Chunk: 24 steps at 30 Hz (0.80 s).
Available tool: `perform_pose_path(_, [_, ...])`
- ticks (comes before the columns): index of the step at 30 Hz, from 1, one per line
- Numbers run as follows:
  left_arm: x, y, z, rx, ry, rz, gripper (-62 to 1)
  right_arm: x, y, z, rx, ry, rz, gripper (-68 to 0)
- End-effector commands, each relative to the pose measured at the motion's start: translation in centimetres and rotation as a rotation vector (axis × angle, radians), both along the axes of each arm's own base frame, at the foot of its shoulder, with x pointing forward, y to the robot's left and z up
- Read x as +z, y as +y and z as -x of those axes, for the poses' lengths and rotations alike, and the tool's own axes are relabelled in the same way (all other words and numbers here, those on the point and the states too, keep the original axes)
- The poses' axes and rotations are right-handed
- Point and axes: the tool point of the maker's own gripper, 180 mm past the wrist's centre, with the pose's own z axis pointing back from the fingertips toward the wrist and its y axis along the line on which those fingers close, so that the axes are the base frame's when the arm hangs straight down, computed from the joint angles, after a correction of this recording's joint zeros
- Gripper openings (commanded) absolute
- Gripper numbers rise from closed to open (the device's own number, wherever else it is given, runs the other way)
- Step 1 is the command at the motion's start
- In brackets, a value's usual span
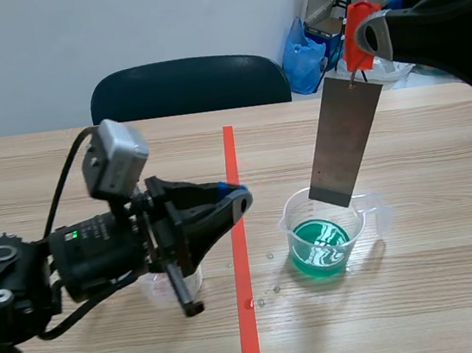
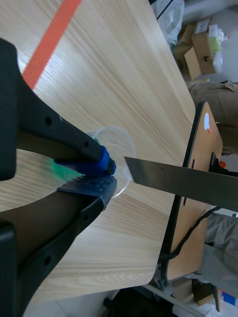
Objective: Do the redox reaction experiment
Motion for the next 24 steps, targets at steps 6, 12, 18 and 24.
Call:
perform_pose_path(6, [1.3, -2.7, -1.5, 0.026, -0.017, 0.043, -58.4, 1.3, 0.3, 0.1, 0.020, -0.042, -0.015, -66.7])
perform_pose_path(12, [1.0, -4.5, -2.5, 0.036, 0.008, 0.058, -58.3, 1.3, 0.3, 0.1, 0.020, -0.042, -0.015, -66.7])
perform_pose_path(18, [0.2, -4.8, -3.0, 0.051, 0.030, 0.060, -58.3, 1.3, 0.3, 0.1, 0.020, -0.042, -0.015, -66.7])
perform_pose_path(24, [0.2, -4.8, -3.0, 0.052, 0.032, 0.060, -58.3, 1.3, 0.3, 0.1, 0.020, -0.042, -0.015, -66.7])
